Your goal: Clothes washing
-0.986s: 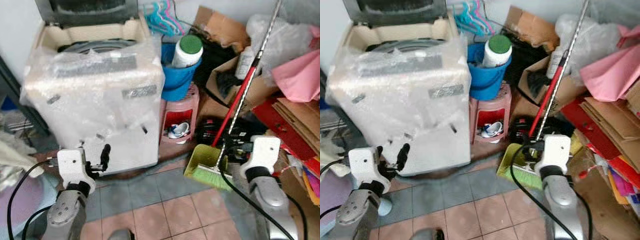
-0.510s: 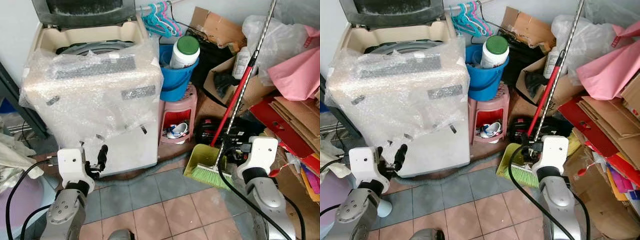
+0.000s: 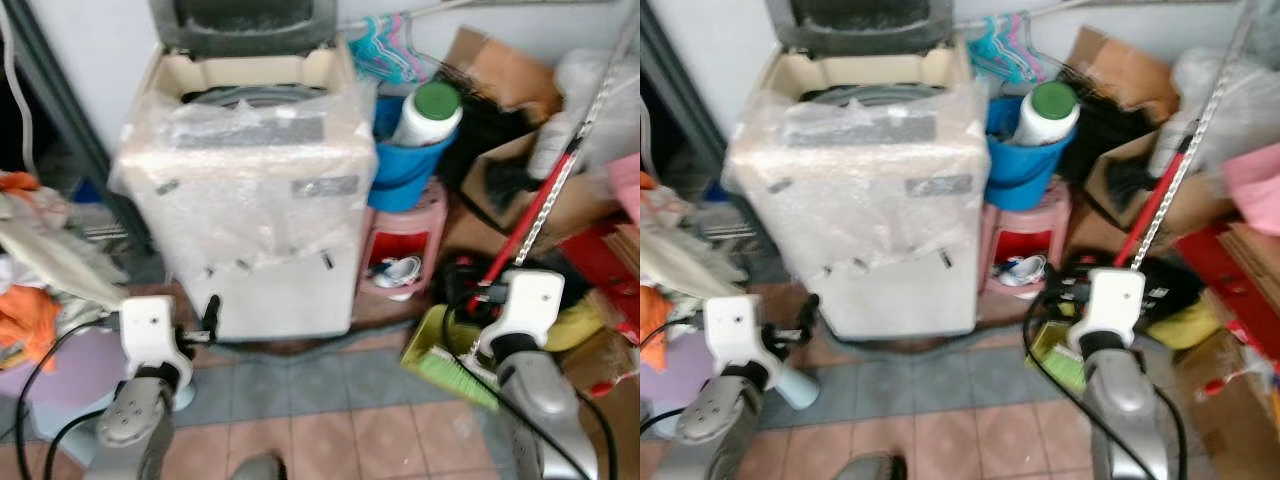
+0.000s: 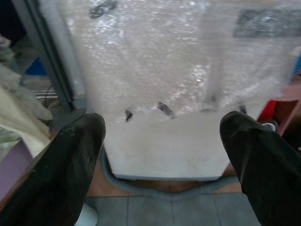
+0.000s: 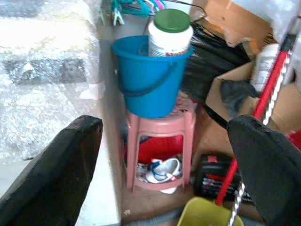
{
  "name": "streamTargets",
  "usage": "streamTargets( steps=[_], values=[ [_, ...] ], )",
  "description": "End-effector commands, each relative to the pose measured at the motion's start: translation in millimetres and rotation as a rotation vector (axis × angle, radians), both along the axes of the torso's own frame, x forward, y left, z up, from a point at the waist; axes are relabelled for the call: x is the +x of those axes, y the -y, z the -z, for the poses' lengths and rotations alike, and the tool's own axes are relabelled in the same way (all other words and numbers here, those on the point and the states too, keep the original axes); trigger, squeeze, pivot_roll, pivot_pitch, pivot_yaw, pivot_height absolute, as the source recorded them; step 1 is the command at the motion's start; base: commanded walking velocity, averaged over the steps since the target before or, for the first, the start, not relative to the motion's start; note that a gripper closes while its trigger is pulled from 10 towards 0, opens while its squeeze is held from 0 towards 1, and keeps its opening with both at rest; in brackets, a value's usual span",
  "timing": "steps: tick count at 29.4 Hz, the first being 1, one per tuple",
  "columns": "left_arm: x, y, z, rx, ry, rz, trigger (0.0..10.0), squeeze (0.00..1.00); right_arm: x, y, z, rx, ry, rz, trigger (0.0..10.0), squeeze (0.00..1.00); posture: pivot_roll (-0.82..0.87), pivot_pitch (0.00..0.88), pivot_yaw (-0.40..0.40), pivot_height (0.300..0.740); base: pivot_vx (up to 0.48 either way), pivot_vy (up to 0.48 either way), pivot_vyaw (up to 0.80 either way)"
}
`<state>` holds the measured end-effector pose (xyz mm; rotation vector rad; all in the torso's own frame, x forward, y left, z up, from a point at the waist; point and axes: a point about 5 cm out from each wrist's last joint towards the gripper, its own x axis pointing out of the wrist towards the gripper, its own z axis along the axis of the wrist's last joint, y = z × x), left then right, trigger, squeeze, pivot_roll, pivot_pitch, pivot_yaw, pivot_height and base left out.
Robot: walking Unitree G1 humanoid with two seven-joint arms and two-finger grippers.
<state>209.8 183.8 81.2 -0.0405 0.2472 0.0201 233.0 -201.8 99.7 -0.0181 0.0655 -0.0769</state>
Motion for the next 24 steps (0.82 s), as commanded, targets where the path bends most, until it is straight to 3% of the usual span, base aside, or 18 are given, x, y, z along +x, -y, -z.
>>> streamTargets(
  steps=[1, 7, 14, 15, 16, 24],
  values=[
    [2.1, -4.6, -2, 0.022, -0.001, -0.017, 10.0, 1.00, 3.3, -5.4, -2, 0.016, 0.008, -0.024, 10.0, 1.00, -0.07, 0.000, 0.000, 0.740, 0.000, 0.000, 0.80],
    [6.6, 6.1, -4, 0.013, 0.009, 0.032, 10.0, 1.00, 6.8, -7.1, -3, 0.028, 0.018, -0.034, 10.0, 1.00, -0.07, 0.000, 0.001, 0.740, 0.000, 0.000, 0.80],
    [11.0, 2.6, -1, -0.002, -0.024, -0.001, 10.0, 1.00, 6.3, -9.0, -2, 0.038, 0.017, -0.033, 10.0, 1.00, -0.07, 0.000, 0.000, 0.740, 0.000, 0.000, 0.58],
    [11.3, 2.8, 0, -0.007, -0.028, 0.010, 10.0, 0.00, 6.0, -10.1, -1, 0.040, 0.008, -0.037, 10.0, 0.70, -0.07, 0.000, 0.000, 0.740, 0.000, 0.285, 0.00],
    [11.3, 3.4, -1, -0.012, -0.027, 0.015, 10.0, 0.00, 5.8, -10.3, 0, 0.043, 0.006, -0.039, 10.0, 0.04, -0.07, 0.000, 0.000, 0.740, 0.000, 0.480, 0.00],
    [12.0, 2.9, -2, -0.013, -0.020, -0.021, 10.0, 0.00, 8.3, -9.6, 2, 0.059, -0.024, -0.036, 10.0, 0.00, -0.07, 0.000, 0.000, 0.740, 0.000, 0.480, 0.00]
  ],
)
